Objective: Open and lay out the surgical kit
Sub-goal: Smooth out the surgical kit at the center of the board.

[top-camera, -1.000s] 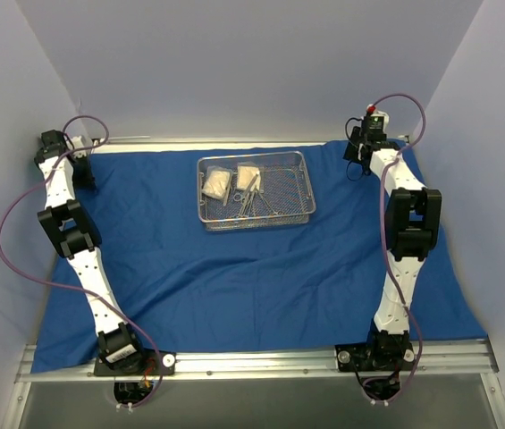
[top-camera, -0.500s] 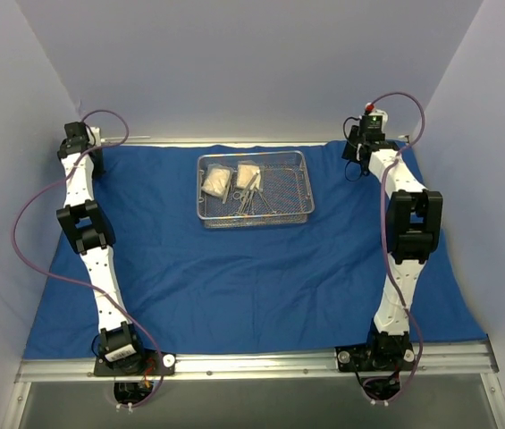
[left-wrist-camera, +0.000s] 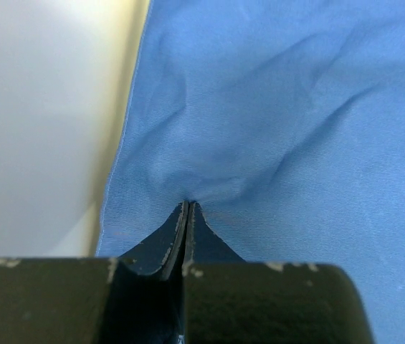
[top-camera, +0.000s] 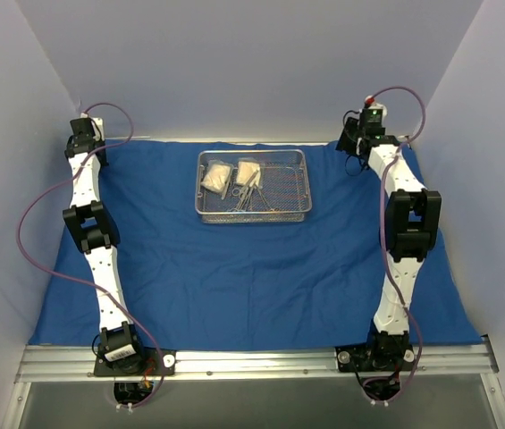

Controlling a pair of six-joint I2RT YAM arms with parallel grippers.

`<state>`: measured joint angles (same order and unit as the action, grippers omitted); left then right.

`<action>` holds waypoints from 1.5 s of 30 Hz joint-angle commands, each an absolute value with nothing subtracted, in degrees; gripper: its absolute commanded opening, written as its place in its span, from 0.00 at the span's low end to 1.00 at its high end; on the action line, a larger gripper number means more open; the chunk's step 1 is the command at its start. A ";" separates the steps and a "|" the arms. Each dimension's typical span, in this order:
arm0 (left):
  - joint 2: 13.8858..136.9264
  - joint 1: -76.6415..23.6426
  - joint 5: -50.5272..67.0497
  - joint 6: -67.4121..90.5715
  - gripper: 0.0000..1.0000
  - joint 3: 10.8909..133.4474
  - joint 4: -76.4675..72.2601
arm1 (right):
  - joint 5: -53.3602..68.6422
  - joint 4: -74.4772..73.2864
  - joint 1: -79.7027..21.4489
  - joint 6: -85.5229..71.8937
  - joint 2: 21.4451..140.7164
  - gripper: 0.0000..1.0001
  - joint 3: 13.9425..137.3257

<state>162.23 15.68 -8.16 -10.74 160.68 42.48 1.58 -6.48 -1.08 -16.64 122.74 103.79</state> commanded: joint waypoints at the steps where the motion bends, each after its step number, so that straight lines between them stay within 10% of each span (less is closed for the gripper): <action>1: 161.54 16.61 -10.90 -9.67 0.02 164.35 34.80 | 2.55 -9.73 5.00 -21.17 127.59 0.53 111.95; 6: 161.37 17.32 -11.25 -8.53 0.02 165.32 34.89 | 1.58 -11.86 9.66 -23.81 136.57 0.52 123.81; 14: 162.51 17.23 -11.86 -8.44 0.02 165.58 33.75 | 1.49 -14.24 14.15 -27.33 149.23 0.23 131.83; 38: 159.80 16.09 -4.59 -5.01 0.03 166.12 29.70 | 2.81 -14.50 14.59 -25.85 152.86 0.28 142.49; 45: 149.69 12.92 0.43 -6.42 0.32 157.86 32.16 | -6.68 -14.50 10.72 -14.06 135.46 0.31 125.62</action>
